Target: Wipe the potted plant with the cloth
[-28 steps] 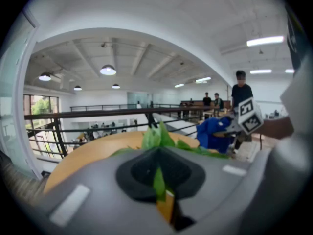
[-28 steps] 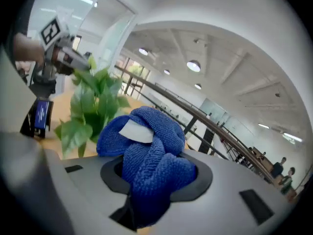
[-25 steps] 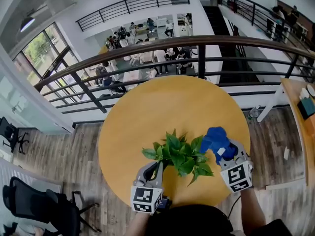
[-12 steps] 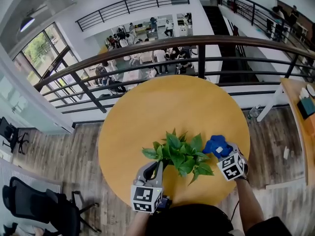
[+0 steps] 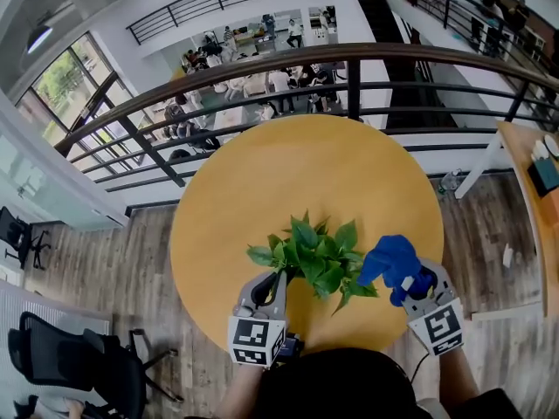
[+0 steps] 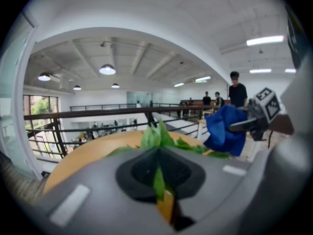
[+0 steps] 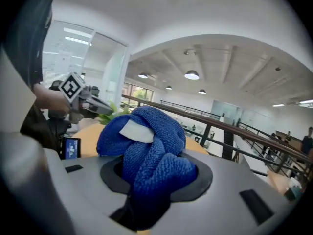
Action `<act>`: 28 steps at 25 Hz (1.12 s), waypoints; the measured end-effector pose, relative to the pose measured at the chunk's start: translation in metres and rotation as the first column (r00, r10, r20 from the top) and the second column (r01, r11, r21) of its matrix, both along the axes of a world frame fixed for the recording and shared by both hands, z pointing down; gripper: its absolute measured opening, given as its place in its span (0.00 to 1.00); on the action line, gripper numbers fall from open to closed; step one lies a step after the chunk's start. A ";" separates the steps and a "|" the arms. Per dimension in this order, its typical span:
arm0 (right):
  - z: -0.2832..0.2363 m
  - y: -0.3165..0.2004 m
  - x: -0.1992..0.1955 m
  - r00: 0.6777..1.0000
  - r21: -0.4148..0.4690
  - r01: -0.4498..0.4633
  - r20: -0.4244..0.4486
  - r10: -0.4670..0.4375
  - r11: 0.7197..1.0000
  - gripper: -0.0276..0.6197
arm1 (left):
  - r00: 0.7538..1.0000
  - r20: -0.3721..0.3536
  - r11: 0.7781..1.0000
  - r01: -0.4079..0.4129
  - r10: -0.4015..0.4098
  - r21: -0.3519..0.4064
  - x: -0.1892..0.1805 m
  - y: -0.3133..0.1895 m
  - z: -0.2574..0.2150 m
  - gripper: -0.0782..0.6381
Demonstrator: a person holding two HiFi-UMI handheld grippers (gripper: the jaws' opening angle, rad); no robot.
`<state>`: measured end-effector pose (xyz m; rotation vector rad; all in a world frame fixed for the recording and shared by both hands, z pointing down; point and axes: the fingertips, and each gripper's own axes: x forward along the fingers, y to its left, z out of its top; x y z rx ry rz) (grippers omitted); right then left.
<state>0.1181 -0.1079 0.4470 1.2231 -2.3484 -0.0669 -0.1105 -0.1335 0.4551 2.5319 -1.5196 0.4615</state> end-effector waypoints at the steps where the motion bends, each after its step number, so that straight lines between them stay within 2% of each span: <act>1: 0.007 0.008 -0.012 0.999 -0.018 0.043 -0.023 -0.043 0.999 0.29 | 1.000 0.001 1.000 -0.001 0.001 -0.002 0.001 0.000 0.001 0.11; 2: 0.022 0.015 -0.020 0.995 -0.049 0.070 -0.061 -0.073 0.996 0.29 | 1.000 0.002 1.000 -0.003 0.003 -0.004 0.001 -0.001 0.001 0.11; 4: 0.062 0.027 -0.020 0.985 -0.132 0.067 -0.147 -0.087 0.989 0.29 | 1.000 0.003 1.000 -0.005 0.005 -0.010 0.001 -0.001 0.003 0.11; 7: 0.116 0.041 0.001 0.972 -0.248 -0.002 -0.229 -0.057 0.969 0.29 | 1.000 0.004 1.000 -0.006 0.006 -0.012 0.000 -0.001 0.004 0.11; 10: 0.152 0.054 0.030 0.946 -0.322 -0.080 -0.323 -0.030 0.943 0.29 | 1.000 0.004 1.000 -0.007 0.008 -0.012 0.000 0.000 0.003 0.11; 13: 0.174 0.070 0.043 0.926 -0.382 -0.099 -0.373 -0.056 0.919 0.29 | 1.000 0.002 1.000 -0.010 0.010 -0.011 0.000 0.000 0.004 0.11; 17: 0.168 0.092 0.015 0.939 -0.426 0.044 -0.290 -0.182 0.904 0.29 | 1.000 0.003 1.000 -0.016 0.016 -0.010 0.001 -0.001 0.005 0.11; 21: 0.134 0.092 -0.026 0.944 -0.392 0.227 -0.138 -0.301 0.892 0.29 | 1.000 0.006 1.000 -0.011 0.011 -0.011 -0.002 0.001 0.003 0.11; 23: 0.124 0.088 -0.039 0.945 -0.375 0.280 -0.054 -0.322 0.884 0.29 | 1.000 0.005 1.000 -0.016 0.016 -0.013 0.001 0.001 0.004 0.11; 25: 0.130 0.078 -0.046 0.953 -0.371 0.280 -0.008 -0.304 0.886 0.29 | 1.000 0.005 1.000 -0.020 0.020 -0.012 0.003 0.001 0.005 0.11; 28: 0.163 0.062 -0.041 0.978 -0.430 0.185 -0.011 -0.210 0.884 0.29 | 1.000 0.008 1.000 -0.014 0.014 -0.009 0.000 0.000 0.004 0.11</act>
